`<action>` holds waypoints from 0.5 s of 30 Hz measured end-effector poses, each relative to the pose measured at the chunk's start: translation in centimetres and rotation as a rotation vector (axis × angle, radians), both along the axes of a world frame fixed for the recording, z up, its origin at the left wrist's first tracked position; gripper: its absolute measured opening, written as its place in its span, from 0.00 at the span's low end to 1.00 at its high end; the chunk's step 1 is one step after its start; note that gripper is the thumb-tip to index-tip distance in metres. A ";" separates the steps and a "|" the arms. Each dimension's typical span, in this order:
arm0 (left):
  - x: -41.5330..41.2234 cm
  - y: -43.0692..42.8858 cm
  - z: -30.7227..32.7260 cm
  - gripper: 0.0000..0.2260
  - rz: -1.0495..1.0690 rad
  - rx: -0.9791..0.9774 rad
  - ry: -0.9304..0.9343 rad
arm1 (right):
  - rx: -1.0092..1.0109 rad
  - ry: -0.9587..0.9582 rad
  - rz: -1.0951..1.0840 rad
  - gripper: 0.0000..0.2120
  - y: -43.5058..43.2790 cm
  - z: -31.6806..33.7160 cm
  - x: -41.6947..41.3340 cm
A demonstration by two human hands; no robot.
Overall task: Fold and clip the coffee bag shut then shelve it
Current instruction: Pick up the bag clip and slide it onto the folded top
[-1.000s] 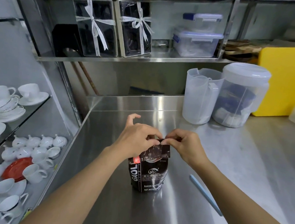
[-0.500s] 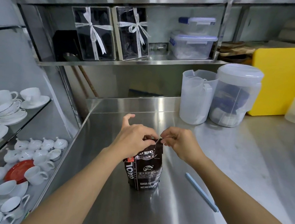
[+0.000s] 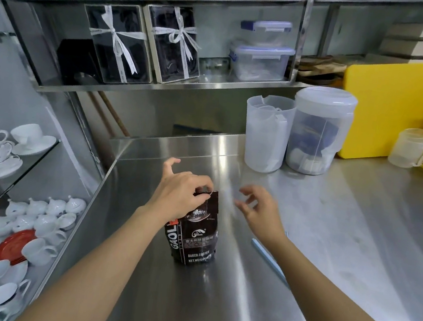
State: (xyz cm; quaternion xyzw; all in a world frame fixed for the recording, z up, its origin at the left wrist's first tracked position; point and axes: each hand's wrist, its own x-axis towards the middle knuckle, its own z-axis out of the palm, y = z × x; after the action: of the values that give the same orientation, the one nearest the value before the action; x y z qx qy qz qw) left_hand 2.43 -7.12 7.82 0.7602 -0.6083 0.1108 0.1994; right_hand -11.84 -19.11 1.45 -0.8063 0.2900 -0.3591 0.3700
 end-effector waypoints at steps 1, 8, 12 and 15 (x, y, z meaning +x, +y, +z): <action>0.0 0.1 0.0 0.01 0.004 -0.004 0.005 | 0.024 0.039 -0.067 0.09 -0.6 -1.0 -1.0; 0.0 -0.4 -0.2 0.01 0.019 -0.013 0.002 | 0.136 0.788 -0.190 0.20 -3.0 -6.3 -6.8; 0.5 -0.4 -0.3 0.01 0.031 -0.026 -0.055 | 0.233 1.063 -0.141 0.20 -2.9 -8.1 -7.9; 0.7 -0.4 -0.4 0.01 0.039 -0.040 -0.062 | 0.141 1.030 -0.168 0.12 -3.3 -9.5 -8.2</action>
State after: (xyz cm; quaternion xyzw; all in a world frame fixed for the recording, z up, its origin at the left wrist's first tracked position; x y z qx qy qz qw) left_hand 3.16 -7.47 7.42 0.7641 -0.5968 0.1504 0.1933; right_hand -20.03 -22.43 -8.00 -0.8255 0.5213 0.0759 0.2026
